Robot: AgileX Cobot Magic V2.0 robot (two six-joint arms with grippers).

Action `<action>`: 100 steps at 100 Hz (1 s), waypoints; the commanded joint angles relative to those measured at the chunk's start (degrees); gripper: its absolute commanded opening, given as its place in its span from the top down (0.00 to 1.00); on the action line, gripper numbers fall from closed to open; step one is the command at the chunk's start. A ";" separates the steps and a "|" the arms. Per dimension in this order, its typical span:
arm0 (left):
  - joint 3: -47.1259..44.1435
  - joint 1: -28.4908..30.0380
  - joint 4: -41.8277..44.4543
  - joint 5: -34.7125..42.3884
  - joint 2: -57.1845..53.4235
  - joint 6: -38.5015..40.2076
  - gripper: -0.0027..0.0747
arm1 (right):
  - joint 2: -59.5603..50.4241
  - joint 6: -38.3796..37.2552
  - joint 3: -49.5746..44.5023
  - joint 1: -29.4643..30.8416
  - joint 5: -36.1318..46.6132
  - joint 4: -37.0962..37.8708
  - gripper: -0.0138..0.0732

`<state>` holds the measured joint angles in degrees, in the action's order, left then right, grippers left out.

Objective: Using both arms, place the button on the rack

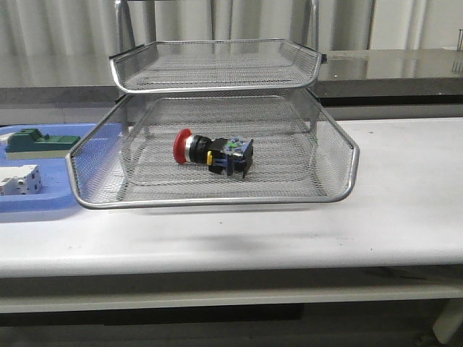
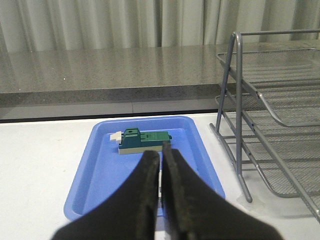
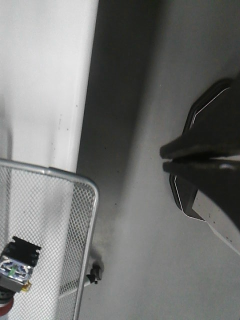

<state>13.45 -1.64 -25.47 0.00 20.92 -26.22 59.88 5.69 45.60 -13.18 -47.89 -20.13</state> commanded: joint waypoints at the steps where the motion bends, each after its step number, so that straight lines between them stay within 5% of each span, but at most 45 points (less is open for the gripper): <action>1: 1.63 0.11 -0.54 4.01 0.35 0.57 0.96 | 3.73 1.57 1.89 -3.39 5.32 -2.46 0.92; 54: 1.63 0.11 -0.54 4.01 0.35 0.57 0.96 | 26.59 1.80 6.24 -24.67 16.59 -1.48 0.92; 100: 1.63 0.11 -0.54 4.01 0.35 0.57 0.96 | 37.66 1.80 16.05 -31.17 16.60 9.56 0.92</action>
<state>13.45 -1.64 -25.47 0.00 20.92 -26.22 98.80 6.89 59.05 -44.32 -33.04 -12.65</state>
